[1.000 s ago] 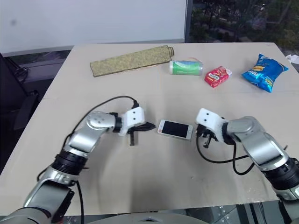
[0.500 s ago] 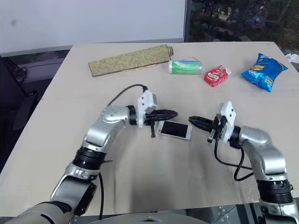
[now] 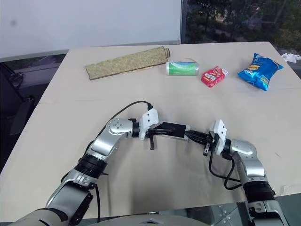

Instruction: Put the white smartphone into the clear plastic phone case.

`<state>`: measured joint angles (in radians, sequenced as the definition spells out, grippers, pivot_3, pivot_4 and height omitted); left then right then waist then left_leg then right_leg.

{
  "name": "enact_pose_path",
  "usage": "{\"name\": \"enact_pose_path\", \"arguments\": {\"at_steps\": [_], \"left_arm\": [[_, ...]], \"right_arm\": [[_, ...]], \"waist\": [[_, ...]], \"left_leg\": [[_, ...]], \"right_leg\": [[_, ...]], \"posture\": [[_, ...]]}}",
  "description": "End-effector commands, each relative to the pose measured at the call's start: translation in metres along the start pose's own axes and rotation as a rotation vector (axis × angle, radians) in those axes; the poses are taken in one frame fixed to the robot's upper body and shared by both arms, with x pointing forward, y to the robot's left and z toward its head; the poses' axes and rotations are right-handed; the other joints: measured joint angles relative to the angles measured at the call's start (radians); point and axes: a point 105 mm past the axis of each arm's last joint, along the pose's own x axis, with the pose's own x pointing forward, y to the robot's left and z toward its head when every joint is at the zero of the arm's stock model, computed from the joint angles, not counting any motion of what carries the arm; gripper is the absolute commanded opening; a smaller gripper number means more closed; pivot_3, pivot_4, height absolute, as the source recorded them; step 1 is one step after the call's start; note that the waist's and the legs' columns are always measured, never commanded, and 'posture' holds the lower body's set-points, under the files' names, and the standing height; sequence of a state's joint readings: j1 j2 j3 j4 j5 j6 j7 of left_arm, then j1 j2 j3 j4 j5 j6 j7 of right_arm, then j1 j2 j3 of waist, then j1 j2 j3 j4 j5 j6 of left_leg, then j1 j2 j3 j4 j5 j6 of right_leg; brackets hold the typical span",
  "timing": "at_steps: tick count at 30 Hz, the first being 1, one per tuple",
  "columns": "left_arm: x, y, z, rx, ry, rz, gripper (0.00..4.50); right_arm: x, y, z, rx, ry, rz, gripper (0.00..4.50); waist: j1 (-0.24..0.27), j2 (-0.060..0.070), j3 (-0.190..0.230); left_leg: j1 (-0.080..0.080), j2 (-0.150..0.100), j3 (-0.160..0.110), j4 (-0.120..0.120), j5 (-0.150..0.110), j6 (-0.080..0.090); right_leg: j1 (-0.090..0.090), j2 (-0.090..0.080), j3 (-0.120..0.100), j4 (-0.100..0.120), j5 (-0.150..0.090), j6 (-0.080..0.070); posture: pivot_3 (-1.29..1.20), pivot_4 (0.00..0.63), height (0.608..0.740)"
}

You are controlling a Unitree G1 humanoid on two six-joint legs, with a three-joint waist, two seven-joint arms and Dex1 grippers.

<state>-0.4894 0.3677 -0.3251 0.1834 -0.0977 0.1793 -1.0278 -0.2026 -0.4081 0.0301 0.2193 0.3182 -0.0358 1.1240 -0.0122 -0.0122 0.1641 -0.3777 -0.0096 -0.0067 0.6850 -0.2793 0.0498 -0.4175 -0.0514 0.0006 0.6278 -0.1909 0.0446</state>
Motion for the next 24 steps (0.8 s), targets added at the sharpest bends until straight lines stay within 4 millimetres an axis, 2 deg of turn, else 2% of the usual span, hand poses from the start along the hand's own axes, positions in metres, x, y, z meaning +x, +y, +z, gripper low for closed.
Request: {"name": "enact_pose_path", "arguments": {"at_steps": [1, 4, 8, 11, 14, 16, 17, 19, 22, 23, 24], "left_arm": [[0.001, -0.004, -0.013, -0.014, 0.047, -0.007, 0.00], [0.001, -0.003, -0.012, -0.013, 0.047, -0.001, 0.00], [0.000, -0.003, -0.012, -0.012, 0.049, 0.003, 0.00], [-0.001, -0.002, -0.013, -0.013, 0.050, 0.003, 0.00], [-0.001, -0.002, -0.013, -0.016, 0.050, 0.003, 0.00], [-0.001, -0.002, -0.013, -0.018, 0.049, 0.005, 0.00], [-0.001, -0.001, -0.012, -0.019, 0.046, 0.007, 0.00], [-0.003, 0.003, -0.006, -0.016, 0.015, 0.033, 0.00], [-0.009, 0.011, 0.013, -0.020, -0.094, 0.081, 0.00], [-0.012, 0.014, 0.019, -0.025, -0.139, 0.103, 0.00], [-0.016, 0.016, 0.022, -0.026, -0.169, 0.118, 0.00]], "right_arm": [[-0.010, -0.001, -0.040, -0.011, 0.211, -0.022, 0.02], [-0.020, 0.005, -0.071, 0.010, 0.390, -0.008, 0.02], [-0.031, 0.020, -0.096, 0.028, 0.541, 0.061, 0.02], [-0.035, 0.024, -0.106, 0.061, 0.608, 0.066, 0.02], [-0.031, 0.024, -0.108, 0.109, 0.619, 0.040, 0.02], [-0.021, 0.019, -0.099, 0.089, 0.561, 0.011, 0.02], [-0.013, 0.016, -0.088, 0.068, 0.491, 0.003, 0.02], [0.001, 0.011, -0.059, 0.110, 0.313, -0.004, 0.02], [0.003, 0.005, -0.023, 0.194, 0.127, 0.020, 0.02], [0.001, 0.002, -0.015, 0.193, 0.090, 0.014, 0.56], [0.000, -0.002, -0.010, 0.179, 0.067, 0.001, 0.90]], "waist": [[0.000, 0.000, 0.000], [0.001, -0.002, -0.004], [0.002, -0.007, -0.018], [0.005, -0.011, -0.029], [0.005, -0.013, -0.038], [0.005, -0.013, -0.041], [0.003, -0.014, -0.042], [0.001, -0.015, -0.041], [-0.002, -0.005, -0.030], [-0.002, -0.003, -0.027], [-0.001, -0.002, -0.026]], "left_leg": [[0.002, 0.000, 0.000, 0.000, 0.000, 0.000], [0.007, 0.000, 0.000, 0.000, 0.000, 0.000], [0.017, 0.001, -0.001, -0.001, 0.000, 0.000], [0.020, 0.001, -0.003, -0.001, 0.000, -0.001], [0.020, 0.001, -0.004, -0.001, -0.001, -0.001], [0.020, 0.002, -0.005, -0.001, -0.001, -0.001], [0.020, 0.002, -0.005, -0.002, -0.001, -0.001], [0.020, 0.002, -0.006, -0.002, -0.003, -0.005], [0.016, 0.002, -0.005, -0.002, -0.003, -0.006], [0.014, 0.002, -0.004, -0.001, -0.002, -0.003], [0.013, 0.002, -0.004, -0.002, 0.000, -0.001]], "right_leg": [[0.002, 0.000, 0.000, 0.000, -0.001, -0.001], [0.007, 0.000, 0.000, 0.000, -0.003, 0.003], [0.016, -0.002, -0.001, -0.001, -0.004, 0.003], [0.020, -0.007, -0.002, -0.003, -0.004, 0.003], [0.021, -0.010, -0.002, -0.003, -0.004, 0.003], [0.021, -0.010, -0.002, -0.003, -0.004, 0.003], [0.021, -0.011, -0.002, -0.003, -0.004, 0.003], [0.021, -0.011, -0.003, -0.004, -0.004, 0.003], [0.017, -0.012, -0.003, -0.004, -0.004, 0.003], [0.015, -0.012, -0.003, -0.003, -0.004, 0.003], [0.013, -0.012, -0.004, -0.002, -0.004, 0.003]], "posture": [[0.00, 0.150, 0.740], [0.00, 0.150, 0.740], [0.00, 0.150, 0.740], [0.00, 0.150, 0.740], [0.00, 0.150, 0.740], [0.00, 0.150, 0.740], [0.00, 0.150, 0.740], [0.00, 0.150, 0.740], [0.00, 0.150, 0.740], [0.00, 0.150, 0.740], [0.00, 0.150, 0.740]]}}
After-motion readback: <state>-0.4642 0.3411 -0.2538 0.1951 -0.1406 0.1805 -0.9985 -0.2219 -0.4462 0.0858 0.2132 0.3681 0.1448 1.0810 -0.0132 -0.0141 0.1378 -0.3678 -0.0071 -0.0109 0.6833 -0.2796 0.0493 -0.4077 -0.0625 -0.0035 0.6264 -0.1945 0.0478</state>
